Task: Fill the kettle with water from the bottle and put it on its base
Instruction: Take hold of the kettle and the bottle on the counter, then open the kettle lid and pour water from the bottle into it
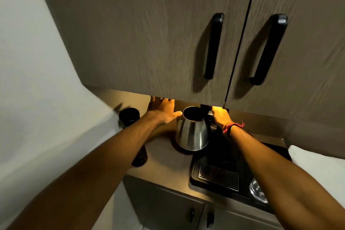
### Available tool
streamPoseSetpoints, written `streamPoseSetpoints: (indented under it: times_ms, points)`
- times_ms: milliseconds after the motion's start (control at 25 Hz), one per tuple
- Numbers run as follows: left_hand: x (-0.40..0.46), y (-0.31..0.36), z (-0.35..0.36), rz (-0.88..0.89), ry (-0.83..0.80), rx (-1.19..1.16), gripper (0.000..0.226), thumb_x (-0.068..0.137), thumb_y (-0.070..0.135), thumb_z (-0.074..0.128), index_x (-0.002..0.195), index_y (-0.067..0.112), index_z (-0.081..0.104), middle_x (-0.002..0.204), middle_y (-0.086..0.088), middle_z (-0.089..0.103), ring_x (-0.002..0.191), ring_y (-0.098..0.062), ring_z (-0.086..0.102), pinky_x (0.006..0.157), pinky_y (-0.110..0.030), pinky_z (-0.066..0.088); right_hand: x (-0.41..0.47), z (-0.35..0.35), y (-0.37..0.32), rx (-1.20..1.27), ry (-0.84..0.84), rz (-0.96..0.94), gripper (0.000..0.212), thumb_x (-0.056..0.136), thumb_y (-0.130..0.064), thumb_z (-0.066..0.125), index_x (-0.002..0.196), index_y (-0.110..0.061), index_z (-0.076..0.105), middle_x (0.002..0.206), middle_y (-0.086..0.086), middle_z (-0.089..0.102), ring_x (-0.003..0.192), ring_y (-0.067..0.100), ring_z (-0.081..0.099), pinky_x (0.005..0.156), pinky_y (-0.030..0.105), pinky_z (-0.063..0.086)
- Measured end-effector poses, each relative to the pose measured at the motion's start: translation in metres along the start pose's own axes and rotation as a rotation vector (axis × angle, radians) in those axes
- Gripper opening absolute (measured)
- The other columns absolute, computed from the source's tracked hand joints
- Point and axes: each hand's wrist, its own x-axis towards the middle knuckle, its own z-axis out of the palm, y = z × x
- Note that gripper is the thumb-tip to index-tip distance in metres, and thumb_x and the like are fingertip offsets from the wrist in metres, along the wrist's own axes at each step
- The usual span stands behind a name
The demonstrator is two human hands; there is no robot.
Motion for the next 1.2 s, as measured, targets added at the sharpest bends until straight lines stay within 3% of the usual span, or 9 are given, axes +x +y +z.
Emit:
streamPoseSetpoints:
  times_ms: [120, 240, 520, 680, 760, 840, 960, 1080, 1200]
  points:
    - [-0.004, -0.030, -0.001, -0.057, -0.076, 0.026, 0.084, 0.092, 0.064, 0.048, 0.155, 0.016, 0.022, 0.162, -0.010, 0.026, 0.149, -0.032, 0.022, 0.121, -0.056, 0.011, -0.010, 0.036, -0.028, -0.178, 0.032, -0.214, 0.040, 0.098, -0.003, 0.039, 0.137, 0.003, 0.039, 0.128, 0.031, 0.057, 0.119, 0.046, 0.055, 0.100, 0.049, 0.042]
    - [-0.012, -0.057, -0.001, -0.087, -0.138, 0.079, 0.088, 0.091, 0.067, 0.045, 0.156, 0.016, 0.015, 0.163, -0.012, 0.022, 0.150, -0.033, 0.020, 0.120, -0.059, 0.007, -0.013, 0.064, -0.039, -0.413, -0.028, -0.386, 0.047, 0.099, -0.006, 0.036, 0.144, -0.001, 0.029, 0.124, 0.032, 0.057, 0.111, 0.046, 0.059, 0.096, 0.051, 0.045]
    - [-0.040, -0.113, -0.003, -0.114, -0.231, 0.021, 0.085, 0.071, 0.049, 0.073, 0.141, 0.019, 0.036, 0.138, -0.010, 0.045, 0.123, -0.030, 0.047, 0.097, -0.047, 0.047, -0.008, 0.098, -0.021, -0.481, -0.105, -0.415, 0.042, 0.098, -0.008, 0.040, 0.138, 0.000, 0.034, 0.118, 0.030, 0.060, 0.104, 0.046, 0.061, 0.092, 0.052, 0.048]
    - [-0.044, -0.132, -0.007, -0.157, -0.196, -0.075, 0.082, 0.072, 0.044, 0.080, 0.138, 0.018, 0.039, 0.134, -0.012, 0.047, 0.120, -0.032, 0.049, 0.088, -0.042, 0.051, -0.004, 0.093, -0.020, -0.431, -0.136, -0.477, 0.032, 0.102, -0.021, 0.035, 0.117, 0.003, 0.049, 0.110, 0.029, 0.059, 0.105, 0.046, 0.057, 0.090, 0.051, 0.045]
    - [-0.045, -0.135, -0.009, -0.207, -0.163, 0.000, 0.088, 0.070, 0.067, 0.073, 0.133, 0.015, 0.040, 0.130, -0.013, 0.053, 0.115, -0.032, 0.054, 0.081, -0.043, 0.051, -0.001, 0.088, -0.023, -0.435, -0.088, -0.462, 0.047, 0.102, -0.035, 0.032, 0.129, 0.000, 0.049, 0.133, 0.024, 0.051, 0.129, 0.041, 0.045, 0.106, 0.050, 0.035]
    - [-0.044, -0.138, -0.011, -0.222, -0.169, 0.047, 0.099, 0.065, 0.079, 0.069, 0.135, 0.015, 0.039, 0.133, -0.014, 0.053, 0.118, -0.034, 0.053, 0.084, -0.045, 0.050, -0.002, 0.082, -0.024, -0.623, -0.061, -0.493, 0.061, 0.102, -0.044, 0.025, 0.152, -0.010, 0.026, 0.162, 0.010, 0.021, 0.151, 0.029, 0.013, 0.122, 0.049, 0.010]
    - [-0.043, -0.135, -0.014, -0.181, -0.202, -0.010, 0.089, 0.067, 0.068, 0.076, 0.135, 0.018, 0.044, 0.132, -0.011, 0.056, 0.115, -0.031, 0.055, 0.086, -0.043, 0.051, -0.007, 0.080, -0.022, -0.777, 0.010, -0.540, 0.066, 0.100, -0.048, 0.019, 0.156, -0.015, 0.006, 0.166, 0.006, -0.001, 0.153, 0.024, -0.006, 0.124, 0.050, -0.002]
    - [-0.043, -0.119, -0.014, -0.211, 0.059, 0.119, 0.083, 0.074, 0.071, 0.064, 0.133, 0.017, 0.041, 0.133, -0.013, 0.050, 0.112, -0.030, 0.054, 0.074, -0.039, 0.051, -0.013, 0.077, -0.023, -0.798, 0.038, -0.508, 0.067, 0.100, -0.049, 0.017, 0.156, -0.014, 0.004, 0.166, 0.006, -0.003, 0.153, 0.024, -0.007, 0.124, 0.049, -0.001]
    - [-0.046, -0.082, 0.007, 0.019, 0.263, 0.058, 0.091, 0.077, 0.077, 0.051, 0.140, 0.013, 0.036, 0.139, -0.015, 0.046, 0.116, -0.032, 0.053, 0.075, -0.041, 0.053, -0.014, 0.076, -0.021, -0.803, 0.037, -0.477, 0.069, 0.100, -0.051, 0.017, 0.156, -0.013, 0.005, 0.165, 0.006, -0.004, 0.153, 0.024, -0.008, 0.124, 0.049, -0.001]
